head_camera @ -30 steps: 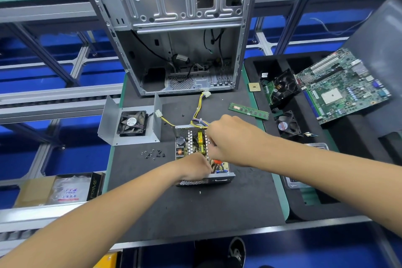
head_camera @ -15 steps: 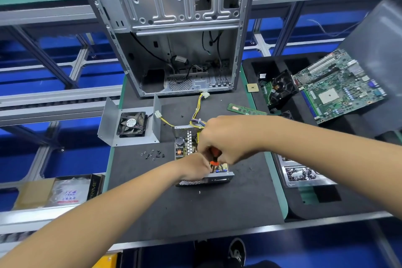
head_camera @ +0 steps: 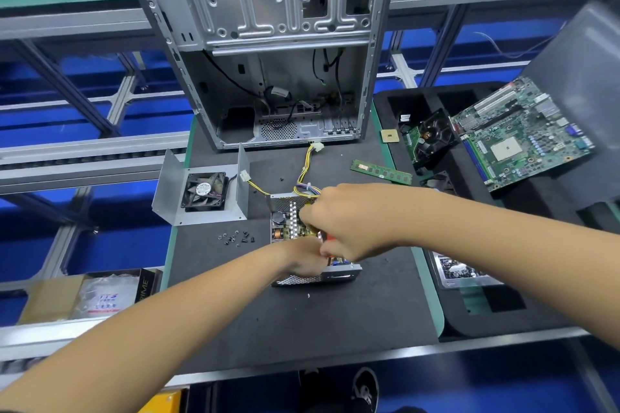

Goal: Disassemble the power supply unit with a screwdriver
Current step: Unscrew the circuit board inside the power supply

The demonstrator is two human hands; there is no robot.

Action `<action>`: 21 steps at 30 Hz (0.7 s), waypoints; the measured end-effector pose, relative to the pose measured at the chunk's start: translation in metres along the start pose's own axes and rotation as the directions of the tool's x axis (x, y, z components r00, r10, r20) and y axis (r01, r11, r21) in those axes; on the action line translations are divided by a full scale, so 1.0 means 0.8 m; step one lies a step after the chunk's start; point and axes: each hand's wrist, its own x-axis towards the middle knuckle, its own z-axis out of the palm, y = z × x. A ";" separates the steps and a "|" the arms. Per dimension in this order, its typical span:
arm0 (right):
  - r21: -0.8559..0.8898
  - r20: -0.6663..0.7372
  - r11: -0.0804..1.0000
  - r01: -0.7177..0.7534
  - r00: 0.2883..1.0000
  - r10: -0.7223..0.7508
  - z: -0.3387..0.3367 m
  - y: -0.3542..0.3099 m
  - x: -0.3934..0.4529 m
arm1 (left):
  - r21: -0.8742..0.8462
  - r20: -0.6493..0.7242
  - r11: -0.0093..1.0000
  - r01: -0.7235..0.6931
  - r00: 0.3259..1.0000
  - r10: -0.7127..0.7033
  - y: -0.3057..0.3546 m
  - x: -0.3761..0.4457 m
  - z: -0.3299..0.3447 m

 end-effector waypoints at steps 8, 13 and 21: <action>0.091 0.081 0.990 0.104 0.990 -0.112 -0.007 0.008 0.001 | -0.174 -0.023 0.985 -0.014 1.000 0.010 -0.011 -0.002 0.006; 0.033 0.020 0.997 0.076 0.997 -0.076 0.000 0.007 0.003 | -0.190 -0.029 0.980 0.058 0.997 -0.065 -0.019 0.001 0.008; 0.043 -0.052 0.999 -0.020 0.998 0.022 0.004 0.004 0.006 | -0.216 -0.017 0.975 0.047 0.999 -0.052 -0.019 0.007 0.012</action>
